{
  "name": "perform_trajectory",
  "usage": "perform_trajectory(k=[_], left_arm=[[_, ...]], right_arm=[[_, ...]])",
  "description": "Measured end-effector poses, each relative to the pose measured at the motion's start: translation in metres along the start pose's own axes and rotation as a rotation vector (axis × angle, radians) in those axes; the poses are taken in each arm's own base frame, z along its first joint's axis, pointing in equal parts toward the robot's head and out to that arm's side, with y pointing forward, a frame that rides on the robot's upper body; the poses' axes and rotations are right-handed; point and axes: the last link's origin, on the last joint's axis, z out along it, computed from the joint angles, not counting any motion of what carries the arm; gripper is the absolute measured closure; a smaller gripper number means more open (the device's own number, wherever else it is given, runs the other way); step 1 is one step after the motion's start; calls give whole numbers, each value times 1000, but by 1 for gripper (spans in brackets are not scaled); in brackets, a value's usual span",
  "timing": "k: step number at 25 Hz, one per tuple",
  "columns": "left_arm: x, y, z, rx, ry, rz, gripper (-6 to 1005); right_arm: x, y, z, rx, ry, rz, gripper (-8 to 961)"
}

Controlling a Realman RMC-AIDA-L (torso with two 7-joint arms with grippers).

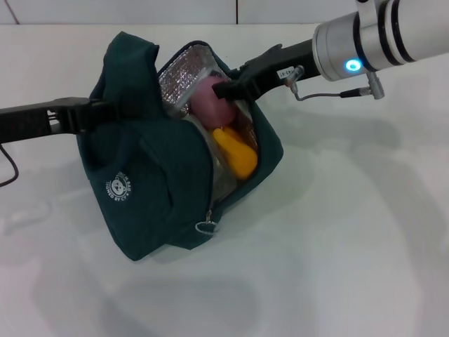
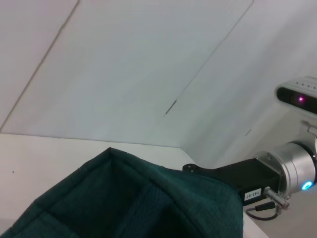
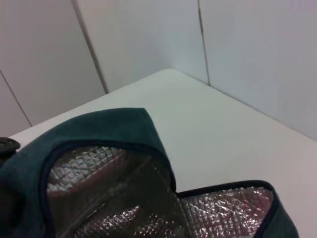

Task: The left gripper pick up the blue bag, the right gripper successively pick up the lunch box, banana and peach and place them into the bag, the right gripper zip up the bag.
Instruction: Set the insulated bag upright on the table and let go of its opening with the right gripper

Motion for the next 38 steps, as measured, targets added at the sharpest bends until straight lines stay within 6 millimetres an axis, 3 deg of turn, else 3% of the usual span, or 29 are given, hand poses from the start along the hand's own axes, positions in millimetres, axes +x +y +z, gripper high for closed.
perform_trajectory(k=[12,15,27,33,38], left_arm=[[1,0,0,-2,-1,1,961],[1,0,1,-3,0,1,960],[0,3,10,-27,-6,-8,960],[3,4,27,-78,-20,-38,959],[2,5,42,-119,-33,-63,959]], right_arm=[[-2,3,-4,2,-11,-29,904],[-3,4,-8,8,-27,-38,942],[-5,7,-39,33,-114,-76,943],[-6,6,-63,41,-157,-82,941],[-3,8,-95,74,-213,-147,940]])
